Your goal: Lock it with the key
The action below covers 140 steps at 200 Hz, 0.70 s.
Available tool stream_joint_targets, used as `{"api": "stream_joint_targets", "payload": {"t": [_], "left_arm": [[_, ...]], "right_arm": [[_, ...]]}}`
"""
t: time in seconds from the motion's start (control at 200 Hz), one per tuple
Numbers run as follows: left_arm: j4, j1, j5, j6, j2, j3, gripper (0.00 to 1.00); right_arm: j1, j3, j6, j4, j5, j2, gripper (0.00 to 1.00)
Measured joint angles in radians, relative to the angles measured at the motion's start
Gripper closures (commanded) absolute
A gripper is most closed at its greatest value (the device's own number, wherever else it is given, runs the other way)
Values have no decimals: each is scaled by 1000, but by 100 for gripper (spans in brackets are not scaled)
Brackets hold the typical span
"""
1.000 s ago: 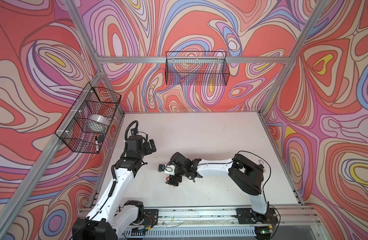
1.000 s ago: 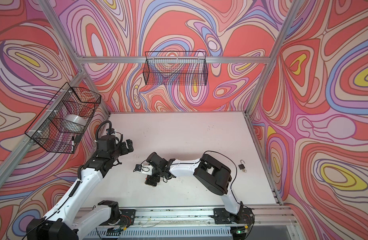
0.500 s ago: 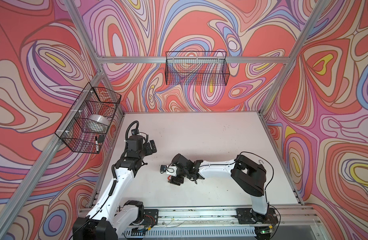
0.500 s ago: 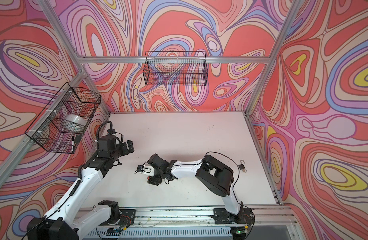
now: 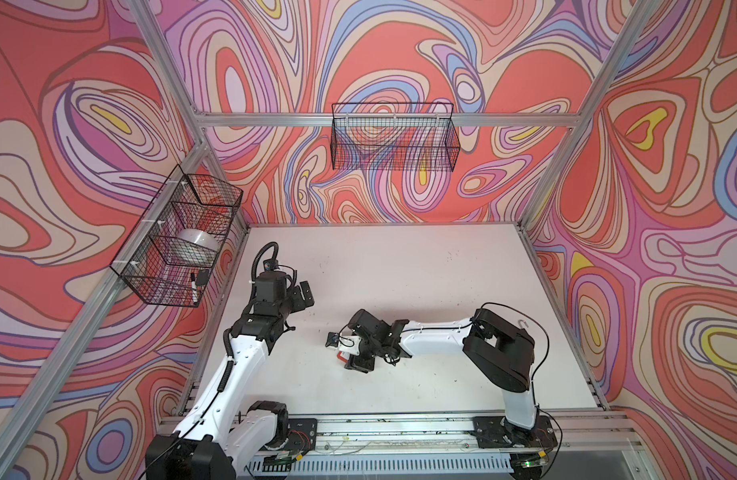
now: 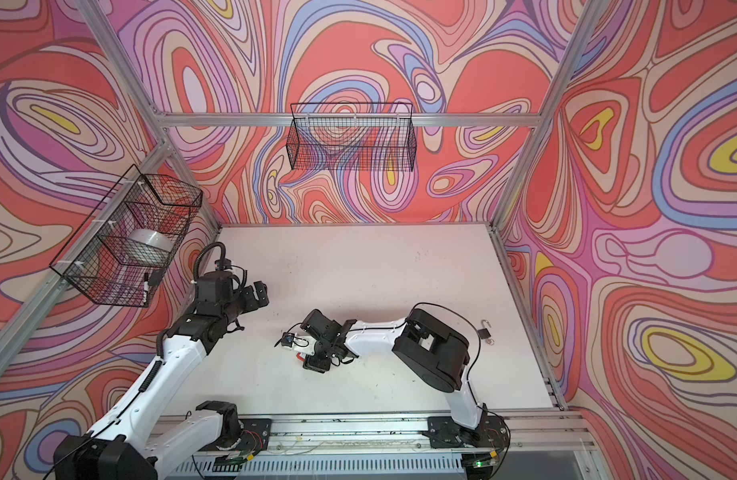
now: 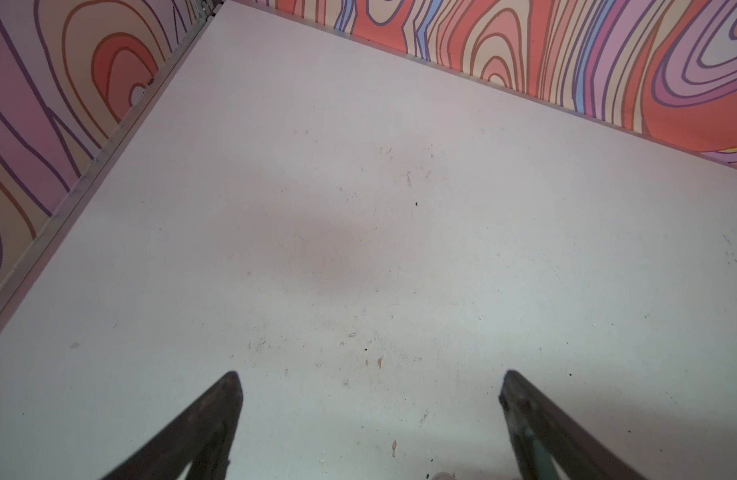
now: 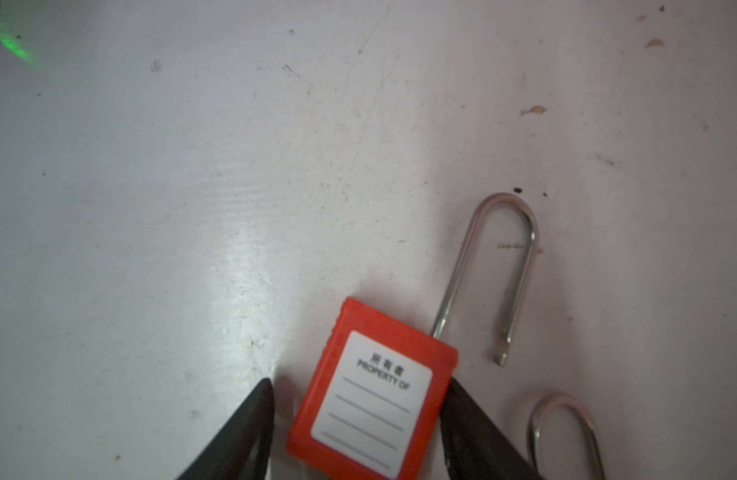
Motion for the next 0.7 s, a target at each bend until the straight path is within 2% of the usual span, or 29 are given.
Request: {"api": "stream_joint_targets", "payload": {"t": [0.265, 0.511, 0.701], "left_arm": [[-37, 0, 51, -64, -7, -6, 8], [-87, 0, 137, -154, -58, -67, 12], [-127, 0, 195, -213, -105, -101, 15]], "right_arm": [[-36, 0, 3, -7, -47, 0, 54], [-36, 0, -6, -12, -79, 0, 56], [-37, 0, -8, -9, -91, 2, 69]]}}
